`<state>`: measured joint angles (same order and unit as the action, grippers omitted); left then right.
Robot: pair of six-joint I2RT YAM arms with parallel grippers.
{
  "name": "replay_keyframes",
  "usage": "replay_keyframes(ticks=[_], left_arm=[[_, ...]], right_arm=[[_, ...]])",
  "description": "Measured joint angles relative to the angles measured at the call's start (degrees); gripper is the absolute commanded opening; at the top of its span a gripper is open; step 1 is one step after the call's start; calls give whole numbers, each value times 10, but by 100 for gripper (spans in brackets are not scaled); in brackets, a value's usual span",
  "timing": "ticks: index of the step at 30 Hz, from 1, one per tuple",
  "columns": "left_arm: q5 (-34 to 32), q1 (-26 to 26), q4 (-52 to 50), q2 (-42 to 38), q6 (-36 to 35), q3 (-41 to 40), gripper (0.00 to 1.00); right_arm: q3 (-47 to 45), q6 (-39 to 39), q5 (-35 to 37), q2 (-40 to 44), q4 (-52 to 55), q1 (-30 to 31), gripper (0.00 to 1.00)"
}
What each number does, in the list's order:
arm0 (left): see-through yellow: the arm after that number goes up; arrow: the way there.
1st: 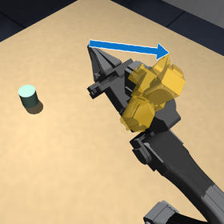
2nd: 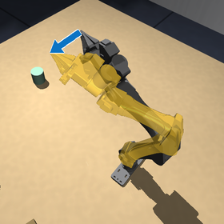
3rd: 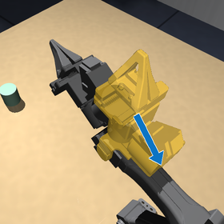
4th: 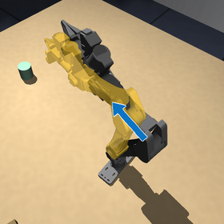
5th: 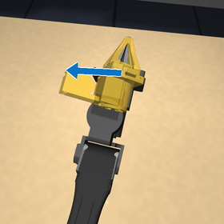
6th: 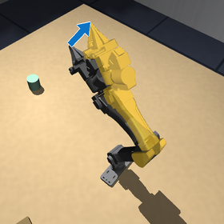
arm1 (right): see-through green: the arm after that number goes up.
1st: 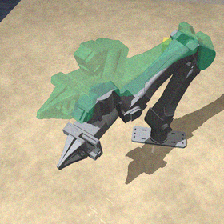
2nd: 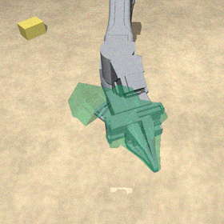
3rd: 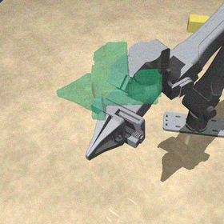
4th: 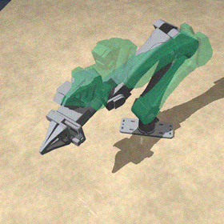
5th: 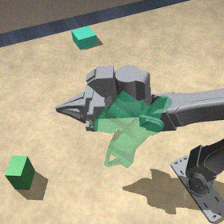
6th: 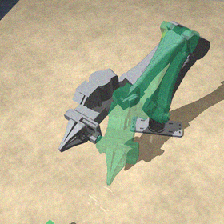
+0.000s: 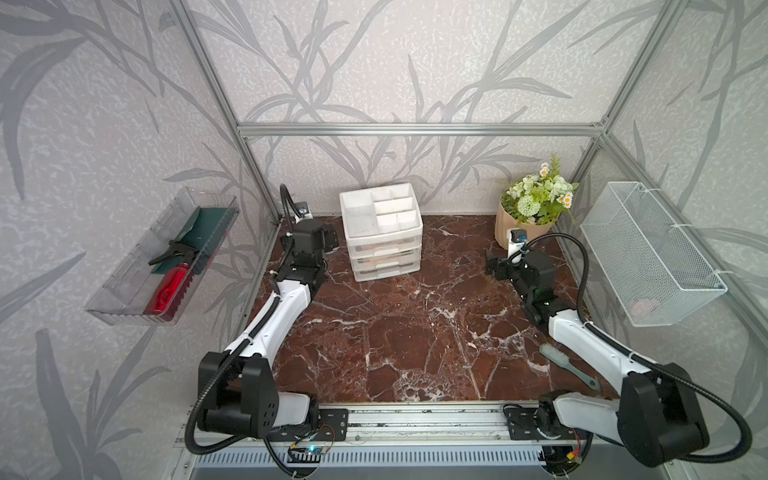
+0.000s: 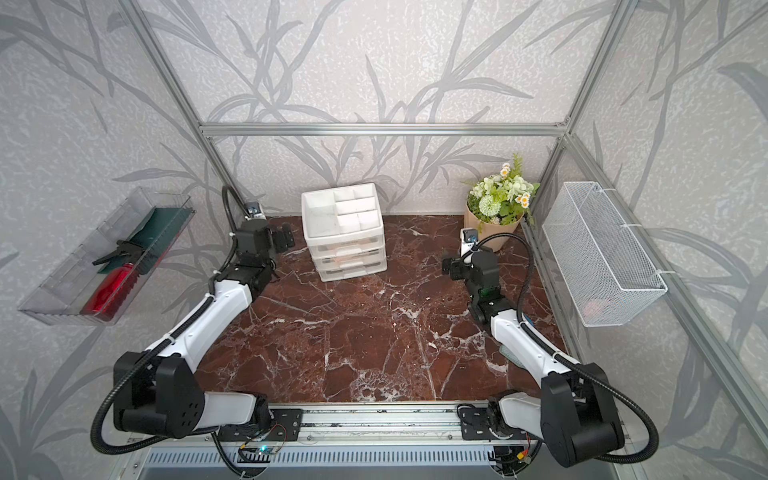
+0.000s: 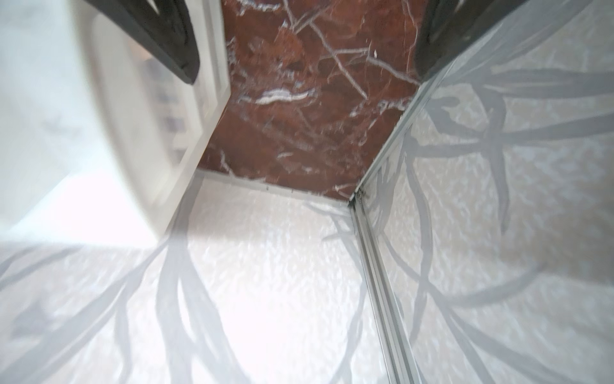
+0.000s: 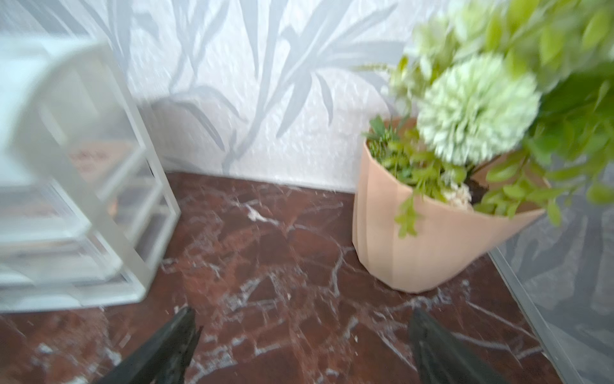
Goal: Take the postcards out of the drawer
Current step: Adjust the storage box at the center of the board.
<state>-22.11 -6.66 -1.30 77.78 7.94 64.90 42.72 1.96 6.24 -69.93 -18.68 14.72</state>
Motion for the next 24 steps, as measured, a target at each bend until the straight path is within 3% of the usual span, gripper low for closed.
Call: replay_keyframes(ticks=[4, 8, 14, 18, 21, 24], left_arm=[[5, -8, -96, 10, 4, 113, 99], [49, -10, -170, 51, -20, 217, 99], [125, -11, -243, 145, -60, 335, 99], [161, -11, -283, 228, -89, 424, 79], [194, -11, -313, 292, -113, 496, 71], [226, -11, -344, 349, -138, 561, 69]], right_arm=[[70, 37, -19, 6, 83, 38, 80], [117, 69, -44, -12, 153, 74, 71], [144, 111, -64, -40, 215, 102, 70], [144, 130, -69, -41, 240, 124, 70], [144, 137, -71, -41, 252, 135, 70], [144, 143, -72, -39, 264, 140, 70]])
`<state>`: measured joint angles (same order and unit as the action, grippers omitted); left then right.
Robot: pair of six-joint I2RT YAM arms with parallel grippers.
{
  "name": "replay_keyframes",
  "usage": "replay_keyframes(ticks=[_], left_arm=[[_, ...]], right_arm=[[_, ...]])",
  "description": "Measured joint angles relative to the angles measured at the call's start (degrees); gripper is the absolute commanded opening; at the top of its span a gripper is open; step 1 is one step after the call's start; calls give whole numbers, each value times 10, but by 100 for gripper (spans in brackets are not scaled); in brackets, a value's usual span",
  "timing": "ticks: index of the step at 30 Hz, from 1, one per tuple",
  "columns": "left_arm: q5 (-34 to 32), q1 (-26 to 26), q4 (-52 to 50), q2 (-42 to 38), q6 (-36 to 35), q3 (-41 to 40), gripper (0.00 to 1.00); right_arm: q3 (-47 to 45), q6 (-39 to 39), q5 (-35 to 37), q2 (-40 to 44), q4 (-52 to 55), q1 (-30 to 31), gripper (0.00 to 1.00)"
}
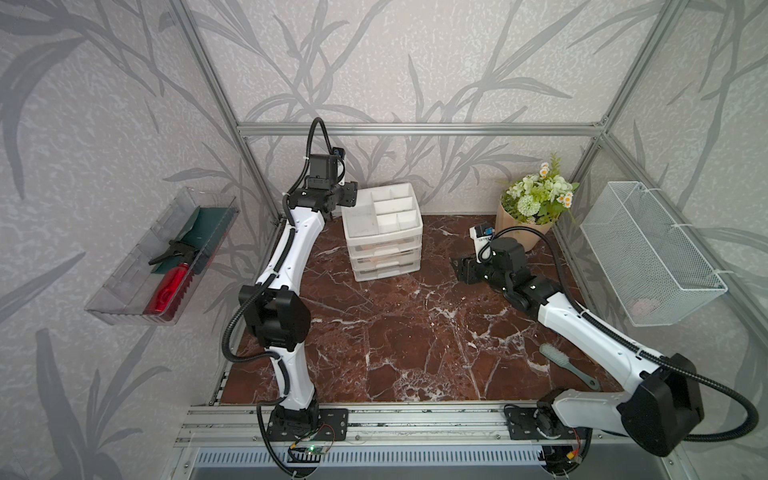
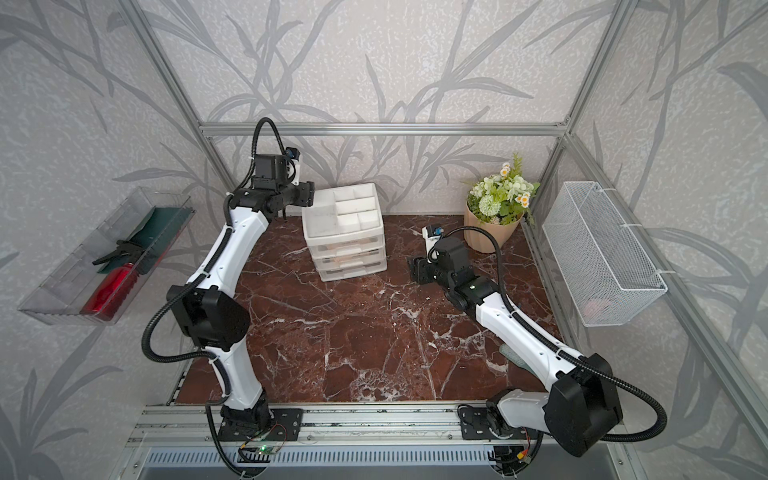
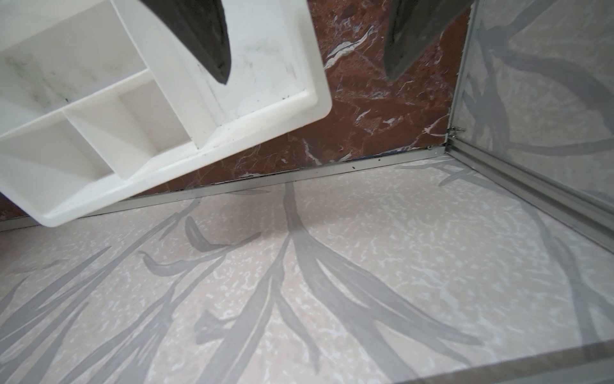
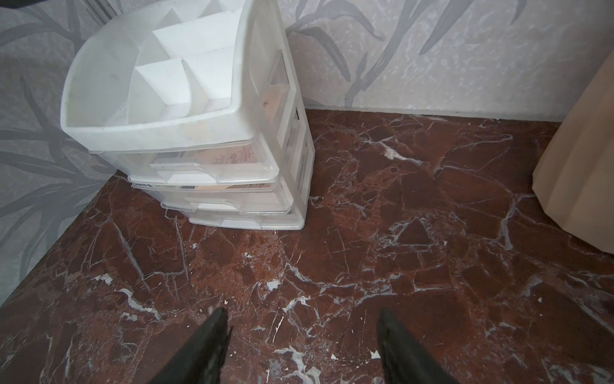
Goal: Take the postcards out of the drawer
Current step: Adjust the storage box at the center of the board.
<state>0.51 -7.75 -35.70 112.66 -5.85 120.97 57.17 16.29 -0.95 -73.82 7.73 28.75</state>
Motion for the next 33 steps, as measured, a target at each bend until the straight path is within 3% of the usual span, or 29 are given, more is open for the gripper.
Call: replay_keyframes(ticks=[20, 33], left_arm=[[137, 0, -78, 106, -75, 135, 71], [162, 1, -113, 119, -96, 162, 62]], right_arm=[[-23, 9, 25, 73, 48, 1, 74], [-23, 9, 30, 84, 73, 1, 76]])
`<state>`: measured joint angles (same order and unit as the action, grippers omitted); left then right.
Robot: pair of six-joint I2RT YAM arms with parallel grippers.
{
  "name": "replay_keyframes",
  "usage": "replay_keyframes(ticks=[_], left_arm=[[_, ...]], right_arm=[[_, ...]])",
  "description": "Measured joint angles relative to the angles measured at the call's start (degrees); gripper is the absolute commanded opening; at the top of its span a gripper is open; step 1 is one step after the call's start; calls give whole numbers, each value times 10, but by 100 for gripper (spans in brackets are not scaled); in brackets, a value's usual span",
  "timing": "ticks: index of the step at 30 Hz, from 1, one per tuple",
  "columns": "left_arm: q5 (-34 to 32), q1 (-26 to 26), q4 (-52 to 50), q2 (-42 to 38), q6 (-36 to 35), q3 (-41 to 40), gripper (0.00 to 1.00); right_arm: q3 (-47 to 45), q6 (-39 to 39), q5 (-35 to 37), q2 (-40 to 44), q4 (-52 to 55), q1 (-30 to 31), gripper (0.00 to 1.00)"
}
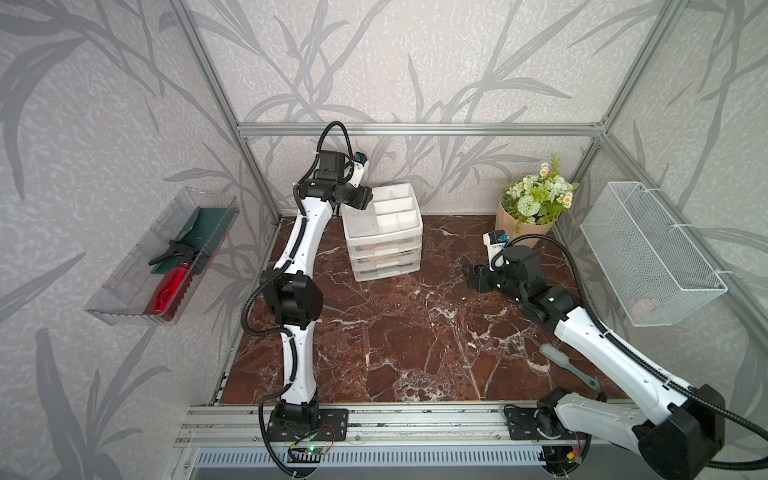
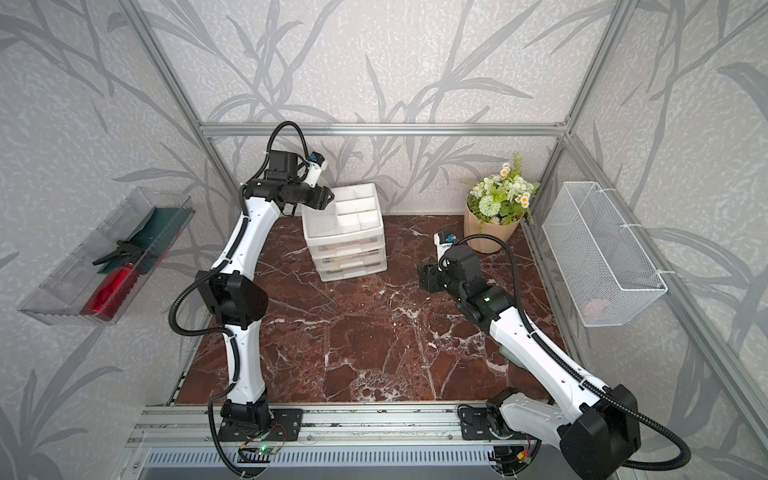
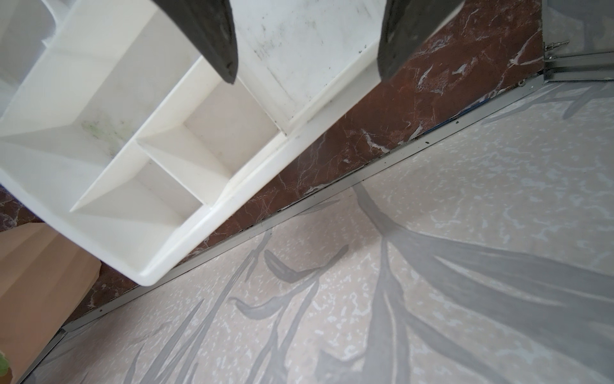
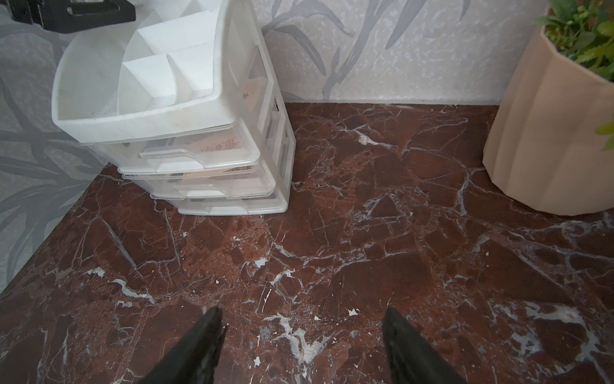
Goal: Take the postcards out of the drawer
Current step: Adjust the storage box at the center of the board.
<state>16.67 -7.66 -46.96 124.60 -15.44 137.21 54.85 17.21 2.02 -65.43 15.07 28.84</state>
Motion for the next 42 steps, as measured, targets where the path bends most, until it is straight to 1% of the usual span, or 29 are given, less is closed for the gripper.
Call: replay_keyframes(ticks=[5, 9, 13, 18, 29, 32, 38, 42], left_arm=[[-1, 2, -26, 2, 0, 0, 59], [-7, 3, -31, 5, 2, 0, 63], [-6, 6, -34, 5, 3, 0, 66], [1, 7, -27, 4, 4, 0, 72], [17, 22, 12, 2, -13, 15, 75], [25, 26, 15, 4, -20, 23, 75], [49, 36, 11, 35, -45, 95, 72], [71, 40, 6, 50, -64, 103, 69]], right_arm=[[0, 0, -2, 0, 7, 0, 77], [0, -1, -5, 2, 13, 0, 77], [0, -1, -6, 9, 17, 0, 78], [0, -1, -5, 11, 18, 0, 79], [0, -2, -5, 10, 22, 0, 80], [2, -3, -5, 8, 26, 0, 80], [7, -3, -3, 5, 35, 0, 80], [7, -2, 1, 5, 37, 0, 80]])
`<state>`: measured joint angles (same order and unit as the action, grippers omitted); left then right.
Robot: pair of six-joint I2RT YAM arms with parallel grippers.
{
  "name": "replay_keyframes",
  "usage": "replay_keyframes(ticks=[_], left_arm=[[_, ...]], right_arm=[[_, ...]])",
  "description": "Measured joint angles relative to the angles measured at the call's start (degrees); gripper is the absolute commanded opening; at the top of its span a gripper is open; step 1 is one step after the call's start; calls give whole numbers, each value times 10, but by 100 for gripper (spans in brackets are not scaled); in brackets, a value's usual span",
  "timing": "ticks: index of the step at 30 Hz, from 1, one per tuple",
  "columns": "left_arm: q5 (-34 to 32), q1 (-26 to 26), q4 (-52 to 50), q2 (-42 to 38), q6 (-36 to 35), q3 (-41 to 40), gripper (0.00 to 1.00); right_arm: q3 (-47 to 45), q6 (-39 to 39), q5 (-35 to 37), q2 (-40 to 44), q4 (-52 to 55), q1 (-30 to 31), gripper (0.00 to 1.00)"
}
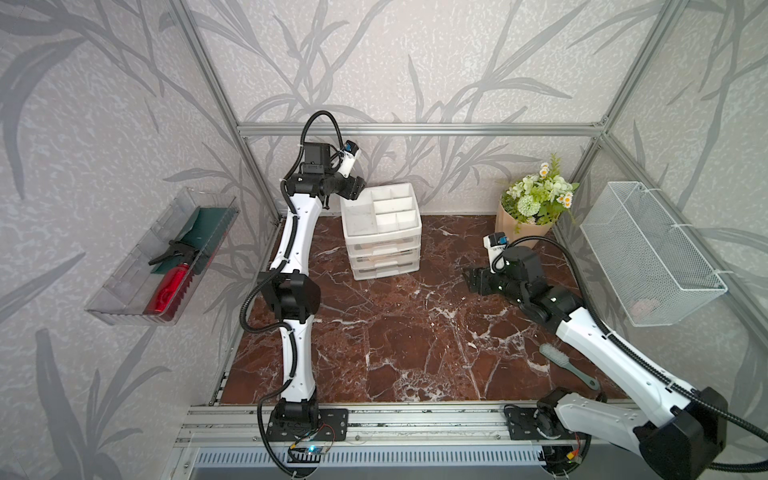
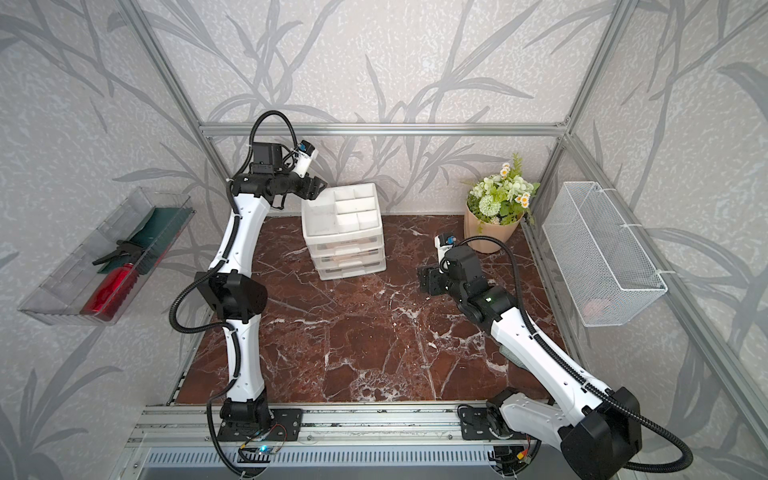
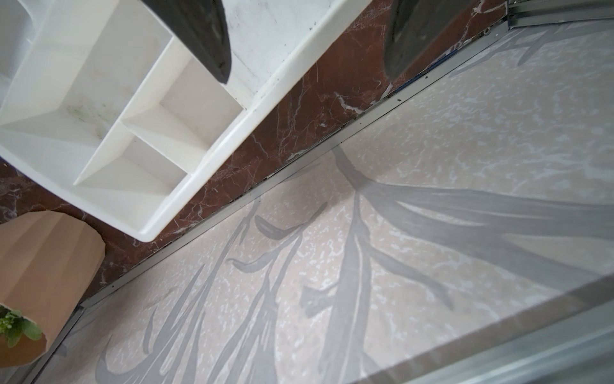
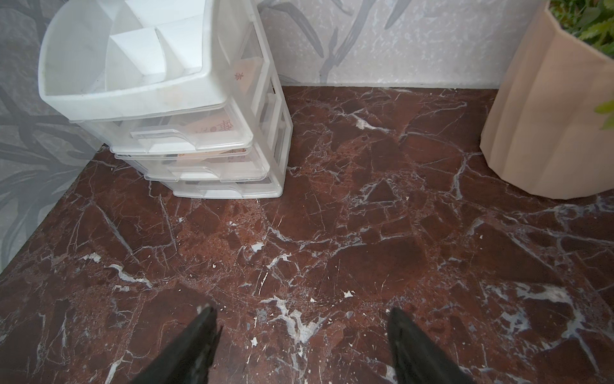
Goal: Take the postcards out of the drawer
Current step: Adjust the storage box at the center of the board.
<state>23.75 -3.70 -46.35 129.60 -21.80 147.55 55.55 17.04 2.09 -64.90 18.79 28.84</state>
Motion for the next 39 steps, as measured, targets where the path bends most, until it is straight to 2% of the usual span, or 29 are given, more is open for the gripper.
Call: replay_keyframes(ticks=[12, 28, 39], left_arm=[[31, 4, -26, 26, -21, 1, 67], [34, 9, -42, 26, -41, 5, 46], [34, 11, -79, 4, -36, -10, 43]], right_arm=[[0, 3, 4, 5, 14, 0, 80], [10, 3, -4, 14, 22, 0, 81], [10, 3, -13, 13, 23, 0, 83]])
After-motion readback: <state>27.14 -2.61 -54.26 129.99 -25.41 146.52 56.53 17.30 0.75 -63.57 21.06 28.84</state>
